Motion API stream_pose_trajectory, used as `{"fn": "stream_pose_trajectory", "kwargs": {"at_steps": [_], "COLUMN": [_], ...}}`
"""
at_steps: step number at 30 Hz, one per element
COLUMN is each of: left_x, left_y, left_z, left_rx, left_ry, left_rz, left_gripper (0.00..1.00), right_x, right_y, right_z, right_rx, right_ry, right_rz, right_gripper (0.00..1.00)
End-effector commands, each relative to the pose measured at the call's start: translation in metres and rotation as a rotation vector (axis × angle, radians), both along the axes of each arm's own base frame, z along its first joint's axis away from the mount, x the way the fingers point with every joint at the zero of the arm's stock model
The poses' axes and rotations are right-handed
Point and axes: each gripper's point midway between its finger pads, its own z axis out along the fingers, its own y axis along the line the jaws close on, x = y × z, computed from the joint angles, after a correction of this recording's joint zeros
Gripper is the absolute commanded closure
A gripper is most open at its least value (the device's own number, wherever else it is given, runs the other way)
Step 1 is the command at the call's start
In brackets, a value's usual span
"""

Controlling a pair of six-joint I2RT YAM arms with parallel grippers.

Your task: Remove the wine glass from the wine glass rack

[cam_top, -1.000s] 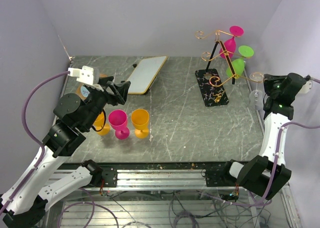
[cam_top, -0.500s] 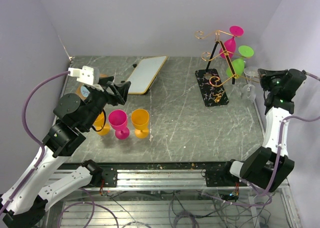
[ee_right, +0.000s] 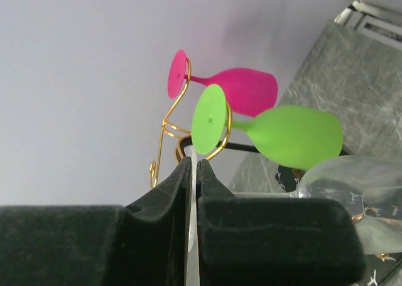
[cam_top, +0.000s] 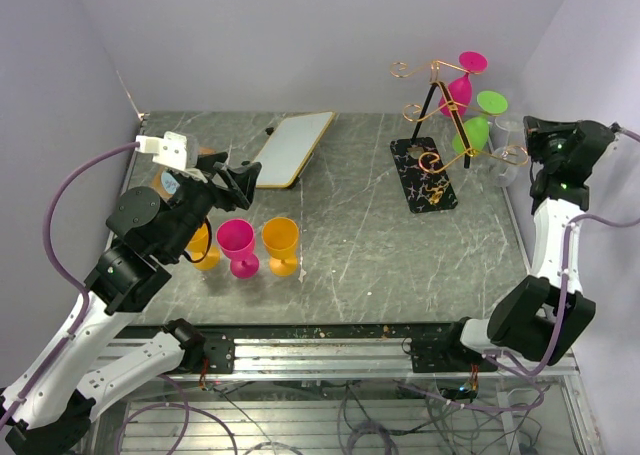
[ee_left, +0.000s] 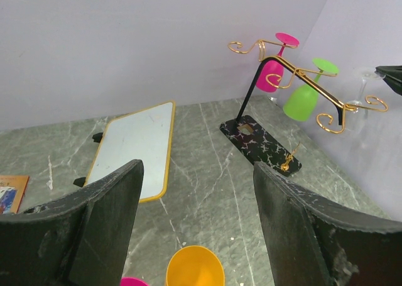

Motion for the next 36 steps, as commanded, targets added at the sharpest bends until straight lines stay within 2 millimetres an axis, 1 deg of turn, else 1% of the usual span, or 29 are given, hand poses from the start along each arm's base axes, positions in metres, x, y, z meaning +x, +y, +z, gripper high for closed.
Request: {"fn": "stream_pose_trajectory", "kwargs": {"at_steps": [1,5,8,10,13,16,18,22,23,26,29,30,34,35,36], "left_x": [-0.002,-0.003,-0.003,-0.003,-0.003,-0.003,-0.004,-0.006,-0.005,-0.004,-0.003,-0.001,0.009,0.011,0.013], "left_y": [0.001,0.001,0.002,0.002,0.001,0.0,0.0,-0.002,-0.003,-0.009,-0.014,-0.016,-0.023,-0.025,-0.027], "left_z": [0.013,0.013,0.014,0.014,0.013,0.013,0.013,0.015,0.014,0.011,0.008,0.007,-0.004,-0.007,-0.01], "left_rx": [-0.042,-0.045,-0.044,-0.045,-0.046,-0.046,-0.049,-0.059,-0.059,-0.062,-0.064,-0.064,-0.055,-0.053,-0.052], "left_ry": [-0.042,-0.042,-0.043,-0.044,-0.042,-0.041,-0.042,-0.045,-0.041,-0.029,-0.023,-0.02,0.019,0.03,0.039], "left_rz": [-0.008,-0.009,-0.006,-0.006,-0.009,-0.011,-0.016,-0.031,-0.034,-0.054,-0.076,-0.08,-0.083,-0.083,-0.083], "left_gripper": [0.19,0.19,0.19,0.19,0.19,0.19,0.19,0.19,0.19,0.19,0.19,0.19,0.19,0.2,0.2], "right_x": [0.003,-0.009,-0.023,-0.034,-0.054,-0.075,-0.089,-0.116,-0.125,-0.139,-0.15,-0.152,-0.151,-0.152,-0.152], "right_y": [-0.014,-0.031,-0.043,-0.048,-0.049,-0.048,-0.042,-0.022,-0.016,0.004,0.027,0.037,0.09,0.098,0.11], "right_z": [0.045,0.053,0.054,0.056,0.061,0.059,0.056,0.05,0.053,0.05,0.045,0.043,0.034,0.031,0.03], "right_rx": [-0.089,-0.128,-0.158,-0.175,-0.195,-0.201,-0.196,-0.185,-0.188,-0.187,-0.168,-0.159,-0.123,-0.12,-0.116], "right_ry": [-0.103,-0.105,-0.087,-0.072,-0.069,-0.049,-0.036,-0.04,-0.054,-0.062,-0.06,-0.058,-0.054,-0.047,-0.047], "right_rz": [-0.108,-0.225,-0.316,-0.359,-0.41,-0.448,-0.452,-0.417,-0.407,-0.342,-0.249,-0.213,-0.007,0.027,0.08], "right_gripper": [1.0,1.0,1.0,1.0,1.0,1.0,1.0,1.0,1.0,1.0,1.0,1.0,1.0,1.0,1.0]}}
